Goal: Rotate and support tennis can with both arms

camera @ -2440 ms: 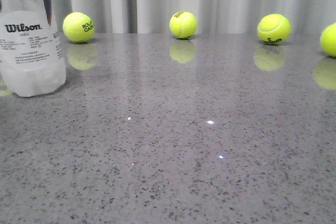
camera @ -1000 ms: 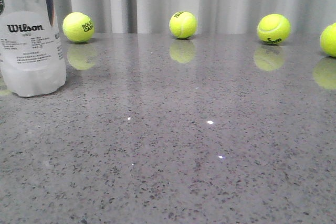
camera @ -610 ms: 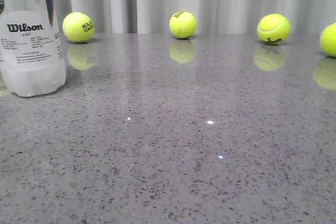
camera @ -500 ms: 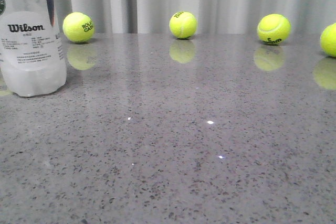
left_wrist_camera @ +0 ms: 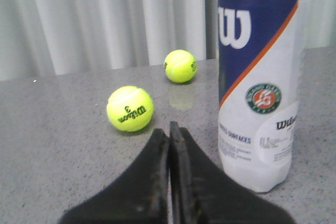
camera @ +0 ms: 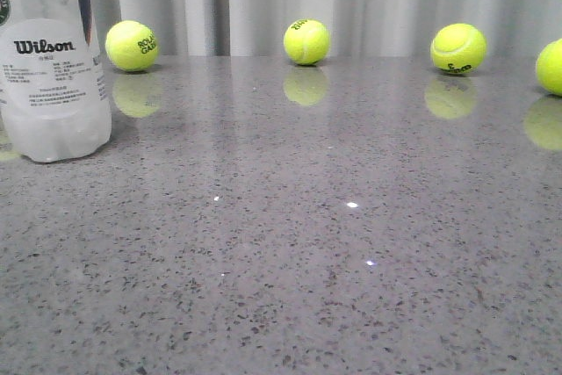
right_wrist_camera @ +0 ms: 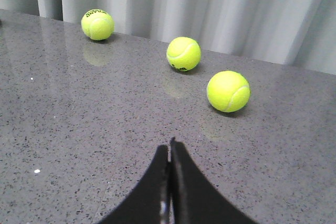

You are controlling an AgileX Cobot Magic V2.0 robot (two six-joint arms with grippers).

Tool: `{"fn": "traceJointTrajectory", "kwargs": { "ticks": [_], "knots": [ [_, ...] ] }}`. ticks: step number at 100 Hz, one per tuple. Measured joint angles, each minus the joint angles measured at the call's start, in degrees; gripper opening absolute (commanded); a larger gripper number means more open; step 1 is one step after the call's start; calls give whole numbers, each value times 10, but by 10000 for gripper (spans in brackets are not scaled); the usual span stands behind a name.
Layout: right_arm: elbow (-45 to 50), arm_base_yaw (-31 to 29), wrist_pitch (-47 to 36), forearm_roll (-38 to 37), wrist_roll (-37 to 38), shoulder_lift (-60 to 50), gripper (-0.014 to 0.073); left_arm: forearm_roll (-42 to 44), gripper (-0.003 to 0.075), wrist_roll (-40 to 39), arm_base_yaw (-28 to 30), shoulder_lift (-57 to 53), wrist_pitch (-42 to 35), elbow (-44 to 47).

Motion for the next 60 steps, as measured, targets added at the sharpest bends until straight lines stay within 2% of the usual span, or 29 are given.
{"fn": "traceJointTrajectory", "kwargs": {
  "ticks": [32, 45, 60],
  "knots": [
    [0, 0, 0, 0, 0, 0, -66, 19, -21, 0, 50, -158, -4, 132],
    [0, 0, 0, 0, 0, 0, -66, 31, -21, -2, 51, -188, -10, 137],
    [0, 0, -1, 0, 0, 0, -66, 66, -21, -40, 51, -188, -13, 137]
  ]
}}
